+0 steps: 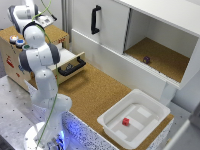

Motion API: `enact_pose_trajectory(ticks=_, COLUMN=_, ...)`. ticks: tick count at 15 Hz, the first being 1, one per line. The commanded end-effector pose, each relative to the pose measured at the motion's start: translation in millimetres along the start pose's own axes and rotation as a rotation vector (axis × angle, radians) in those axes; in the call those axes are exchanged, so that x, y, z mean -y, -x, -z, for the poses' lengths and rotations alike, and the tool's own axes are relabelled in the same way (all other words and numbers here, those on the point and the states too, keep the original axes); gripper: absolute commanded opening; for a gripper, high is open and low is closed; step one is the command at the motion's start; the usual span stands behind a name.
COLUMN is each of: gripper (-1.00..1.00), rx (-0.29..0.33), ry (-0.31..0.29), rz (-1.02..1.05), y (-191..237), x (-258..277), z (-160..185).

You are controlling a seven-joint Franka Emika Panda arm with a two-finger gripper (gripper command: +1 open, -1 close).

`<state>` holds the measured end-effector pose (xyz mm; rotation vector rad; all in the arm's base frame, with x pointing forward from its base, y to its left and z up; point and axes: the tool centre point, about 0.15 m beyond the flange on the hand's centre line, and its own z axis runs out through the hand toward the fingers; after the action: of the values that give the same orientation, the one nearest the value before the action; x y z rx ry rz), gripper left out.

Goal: Switch off the green light

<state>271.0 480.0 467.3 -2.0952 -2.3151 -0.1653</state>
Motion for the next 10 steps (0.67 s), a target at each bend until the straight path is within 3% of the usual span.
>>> enact_pose_trajectory(ticks=1, gripper=1.0, rx=0.106, ry=-0.096, rz=0.04, y=-11, x=-29, z=-10)
enact_pose_trajectory(ticks=6, gripper=1.0, rx=0.116, ry=-0.117, rz=0.025, y=2, x=-20, z=-22)
enact_pose_trajectory(ticks=7, gripper=-1.0, rx=0.122, ry=-0.118, rz=0.033, y=2, x=-17, z=-26)
enact_pose_trajectory(ticks=10, gripper=-1.0, rx=0.128, ry=-0.137, rz=0.048, y=-2, x=-9, z=-40)
